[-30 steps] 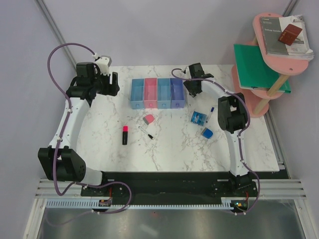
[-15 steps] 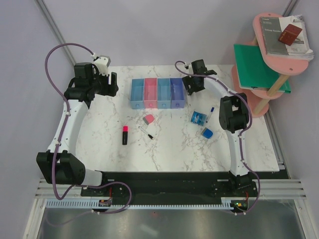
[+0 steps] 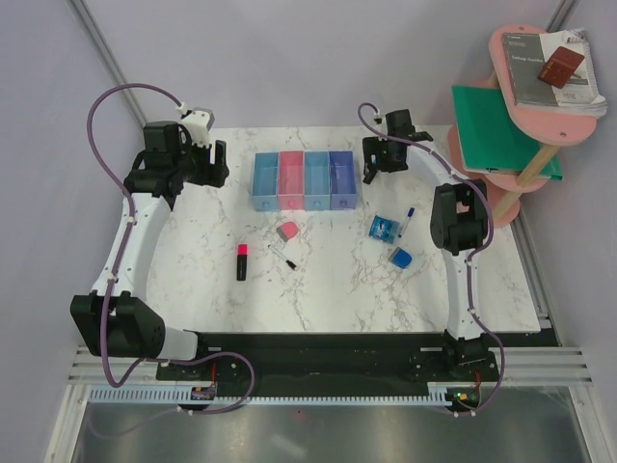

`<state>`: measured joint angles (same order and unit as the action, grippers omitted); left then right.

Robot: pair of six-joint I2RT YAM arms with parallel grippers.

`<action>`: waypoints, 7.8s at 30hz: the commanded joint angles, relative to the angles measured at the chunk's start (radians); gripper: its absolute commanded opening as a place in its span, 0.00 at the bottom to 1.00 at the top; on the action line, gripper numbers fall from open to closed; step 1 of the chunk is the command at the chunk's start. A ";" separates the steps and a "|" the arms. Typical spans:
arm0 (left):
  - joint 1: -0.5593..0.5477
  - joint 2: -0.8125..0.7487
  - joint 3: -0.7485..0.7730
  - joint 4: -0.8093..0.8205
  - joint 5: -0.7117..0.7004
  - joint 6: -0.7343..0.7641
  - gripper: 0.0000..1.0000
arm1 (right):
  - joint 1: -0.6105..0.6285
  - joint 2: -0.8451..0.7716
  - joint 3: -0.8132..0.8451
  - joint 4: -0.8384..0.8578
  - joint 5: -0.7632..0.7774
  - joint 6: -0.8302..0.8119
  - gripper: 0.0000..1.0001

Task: Sort the stationery into containers
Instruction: Move the pen to the center of the board, then pick up the pen from the center of the board, then place the pen in the storage box, then pick up the pen from the center of the board, then place the pen in the storage box.

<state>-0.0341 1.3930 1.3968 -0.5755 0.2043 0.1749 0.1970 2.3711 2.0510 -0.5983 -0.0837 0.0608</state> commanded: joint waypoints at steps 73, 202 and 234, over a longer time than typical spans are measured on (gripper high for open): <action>0.000 -0.022 -0.347 -0.136 -0.102 0.103 0.77 | 0.133 -0.250 -0.042 0.008 0.085 0.093 0.00; -0.385 1.006 0.654 0.407 0.503 -0.608 0.35 | -0.044 -0.639 -0.618 -0.070 -0.168 -0.325 0.98; -0.248 0.675 0.499 0.117 0.225 -0.244 0.67 | -0.044 -0.705 -0.597 -0.054 -0.263 -0.288 0.98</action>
<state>-0.2813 2.0422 1.9099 -0.4068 0.5087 -0.1646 0.1570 1.7081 1.4258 -0.6674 -0.3172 -0.2321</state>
